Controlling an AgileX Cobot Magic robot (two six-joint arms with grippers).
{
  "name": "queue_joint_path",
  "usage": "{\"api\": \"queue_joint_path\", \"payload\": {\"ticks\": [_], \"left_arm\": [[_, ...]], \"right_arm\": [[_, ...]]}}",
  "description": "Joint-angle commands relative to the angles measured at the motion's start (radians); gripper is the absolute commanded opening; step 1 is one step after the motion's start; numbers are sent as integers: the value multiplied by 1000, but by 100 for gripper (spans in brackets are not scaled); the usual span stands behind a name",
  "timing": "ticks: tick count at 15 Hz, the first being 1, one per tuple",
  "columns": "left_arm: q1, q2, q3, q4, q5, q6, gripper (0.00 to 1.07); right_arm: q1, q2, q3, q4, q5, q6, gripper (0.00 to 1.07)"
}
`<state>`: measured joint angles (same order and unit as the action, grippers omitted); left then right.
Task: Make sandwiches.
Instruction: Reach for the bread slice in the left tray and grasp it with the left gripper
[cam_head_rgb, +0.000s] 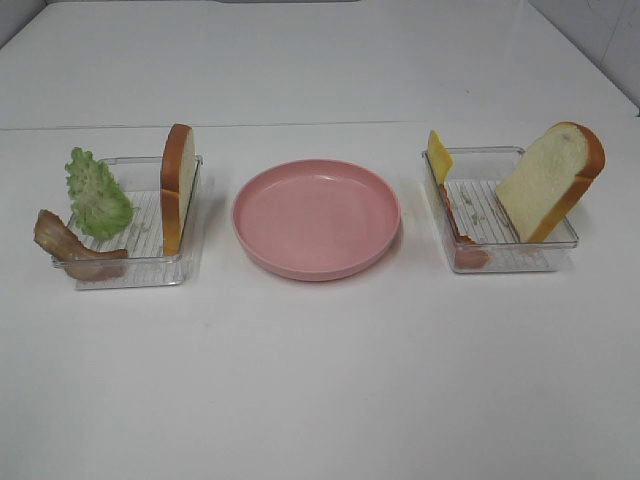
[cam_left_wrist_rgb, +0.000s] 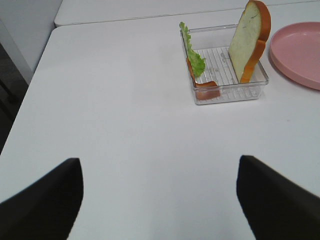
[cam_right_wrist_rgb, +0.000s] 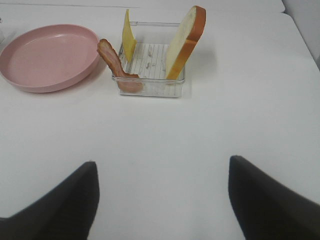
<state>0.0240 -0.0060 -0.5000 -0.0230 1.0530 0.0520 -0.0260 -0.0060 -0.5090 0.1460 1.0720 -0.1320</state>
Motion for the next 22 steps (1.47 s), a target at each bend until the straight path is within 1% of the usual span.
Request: {"api": "queue_joint_path", "payload": {"ticks": [1,22], "left_arm": [[1,-21,2,-7,-8,1,80],[1,-12,-6,-15,-16,1,80]], "right_arm": [[-8,-14,2,-4,-9,-6,69],[-8,-14,2,-4,-9,-6,69]]}}
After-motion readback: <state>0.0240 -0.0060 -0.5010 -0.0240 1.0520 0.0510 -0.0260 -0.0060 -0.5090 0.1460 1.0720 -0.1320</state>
